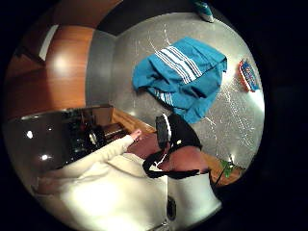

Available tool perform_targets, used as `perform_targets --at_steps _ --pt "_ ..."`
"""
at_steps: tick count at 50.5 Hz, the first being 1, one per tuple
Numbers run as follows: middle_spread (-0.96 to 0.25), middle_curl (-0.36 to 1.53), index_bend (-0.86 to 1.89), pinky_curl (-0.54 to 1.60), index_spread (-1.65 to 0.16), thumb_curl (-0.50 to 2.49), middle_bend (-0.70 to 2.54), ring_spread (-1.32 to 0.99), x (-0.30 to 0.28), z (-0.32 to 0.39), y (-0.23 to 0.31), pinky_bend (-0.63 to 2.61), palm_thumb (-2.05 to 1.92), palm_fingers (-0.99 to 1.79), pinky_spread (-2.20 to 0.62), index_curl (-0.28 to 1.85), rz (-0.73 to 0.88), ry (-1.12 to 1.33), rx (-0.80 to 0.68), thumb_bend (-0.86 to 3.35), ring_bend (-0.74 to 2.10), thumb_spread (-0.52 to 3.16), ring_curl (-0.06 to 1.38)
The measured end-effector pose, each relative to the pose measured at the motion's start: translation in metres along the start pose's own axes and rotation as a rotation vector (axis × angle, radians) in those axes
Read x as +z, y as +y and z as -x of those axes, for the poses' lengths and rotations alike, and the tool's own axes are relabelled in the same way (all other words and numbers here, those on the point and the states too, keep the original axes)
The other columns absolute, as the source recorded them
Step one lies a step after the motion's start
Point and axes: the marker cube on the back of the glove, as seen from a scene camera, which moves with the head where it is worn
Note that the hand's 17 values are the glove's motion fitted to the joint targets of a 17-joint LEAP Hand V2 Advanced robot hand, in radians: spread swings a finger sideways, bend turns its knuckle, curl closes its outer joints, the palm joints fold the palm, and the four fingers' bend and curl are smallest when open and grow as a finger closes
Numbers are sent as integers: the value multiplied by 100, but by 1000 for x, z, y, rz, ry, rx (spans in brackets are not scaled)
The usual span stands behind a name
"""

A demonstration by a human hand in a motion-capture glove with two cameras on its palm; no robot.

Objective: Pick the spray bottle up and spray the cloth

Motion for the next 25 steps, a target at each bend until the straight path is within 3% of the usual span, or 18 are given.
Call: perform_targets --at_steps 11,21,25 --pt "-5 13 19 18 -36 19 20 5 -6 -11 2 40 56 13 17 16 -12 -47 2 25 18 81 6" --pt "-6 18 18 23 -40 24 19 6 -6 -18 7 40 61 12 19 22 -30 -64 -13 17 19 96 9" --pt "-6 19 18 24 -40 26 19 6 -5 -33 9 40 63 11 19 23 -49 62 13 14 19 98 11"
